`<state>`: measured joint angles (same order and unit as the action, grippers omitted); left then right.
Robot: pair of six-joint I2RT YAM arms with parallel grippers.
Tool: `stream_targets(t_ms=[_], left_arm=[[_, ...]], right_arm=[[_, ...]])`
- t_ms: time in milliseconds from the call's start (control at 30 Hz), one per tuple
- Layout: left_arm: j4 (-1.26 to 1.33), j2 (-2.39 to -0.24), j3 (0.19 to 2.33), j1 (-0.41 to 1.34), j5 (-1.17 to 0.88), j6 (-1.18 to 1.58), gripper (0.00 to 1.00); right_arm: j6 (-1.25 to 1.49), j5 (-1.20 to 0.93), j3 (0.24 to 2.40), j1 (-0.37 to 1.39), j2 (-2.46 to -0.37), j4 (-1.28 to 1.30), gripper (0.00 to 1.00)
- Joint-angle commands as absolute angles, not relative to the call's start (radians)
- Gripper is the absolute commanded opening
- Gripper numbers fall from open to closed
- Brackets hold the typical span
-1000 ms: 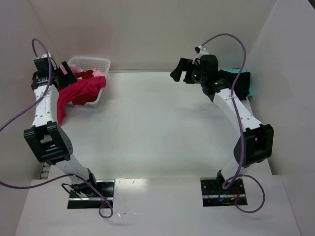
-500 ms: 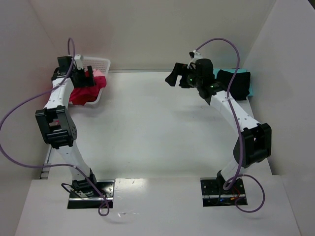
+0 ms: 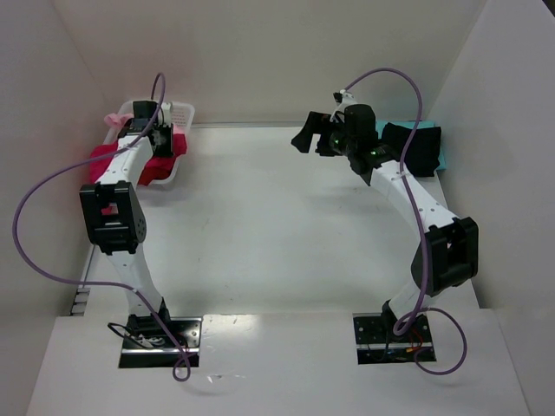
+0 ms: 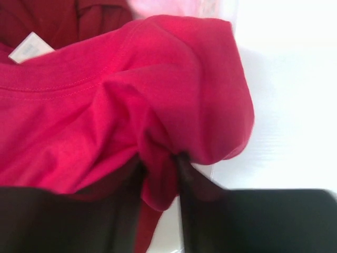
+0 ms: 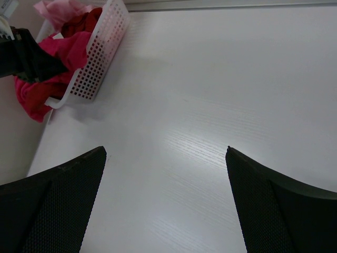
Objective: Fold and stack the t-shirts
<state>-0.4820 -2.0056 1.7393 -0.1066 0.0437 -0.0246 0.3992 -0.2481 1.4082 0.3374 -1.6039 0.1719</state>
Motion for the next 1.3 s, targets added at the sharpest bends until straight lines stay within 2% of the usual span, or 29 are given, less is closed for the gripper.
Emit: stream_targets(t_ms=[0,100,133,167,400,567,700,867,967,1100,1133,1267], left_arm=[[-0.469,-1.968,1.759,-0.107,0.100,-0.032,0.34],[-0.459,-1.913,1.740,-0.107,0.110,0.006,0.17],[-0.450,-1.898,1.740,-0.107,0.110,0.030,0.05],[-0.449,-1.864,1.740,-0.107,0.100,0.046,0.00],[-0.541,-1.706,1.911,-0.040,0.002,0.095,0.00],[-0.687,-1.674,2.216,0.086,-0.032,0.115,0.00],[-0.782,-1.663,2.391,0.189,-0.158,0.195,0.00],[-0.793,-1.574,2.447,0.198,-0.409,0.297,0.00],[-0.727,-1.499,2.386,0.198,-0.587,0.336,0.00],[-0.697,-1.413,2.174,0.198,-0.601,0.371,0.01],[-0.675,-1.392,2.025,0.198,-0.615,0.371,0.01],[-0.527,-1.283,1.658,0.198,-0.661,0.425,0.02]], right_arm=[[0.400,-0.241,1.393,0.342,-1.568,0.149,1.00],[0.419,-0.241,1.384,0.342,-1.557,0.140,1.00],[0.419,-0.250,1.384,0.342,-1.557,0.129,1.00],[0.419,-0.250,1.384,0.342,-1.548,0.129,1.00],[0.451,-0.259,1.375,0.342,-1.503,0.086,1.00],[0.469,-0.259,1.355,0.342,-1.439,0.051,1.00],[0.491,-0.259,1.335,0.342,-1.376,0.009,1.00],[0.491,-0.259,1.276,0.342,-1.277,-0.012,1.00],[0.491,-0.213,1.224,0.342,-1.218,-0.012,1.00],[0.470,-0.143,1.201,0.342,-1.096,0.047,1.00],[0.459,-0.118,1.192,0.342,-1.074,0.063,1.00],[0.469,-0.052,1.171,0.342,-0.970,0.121,1.00]])
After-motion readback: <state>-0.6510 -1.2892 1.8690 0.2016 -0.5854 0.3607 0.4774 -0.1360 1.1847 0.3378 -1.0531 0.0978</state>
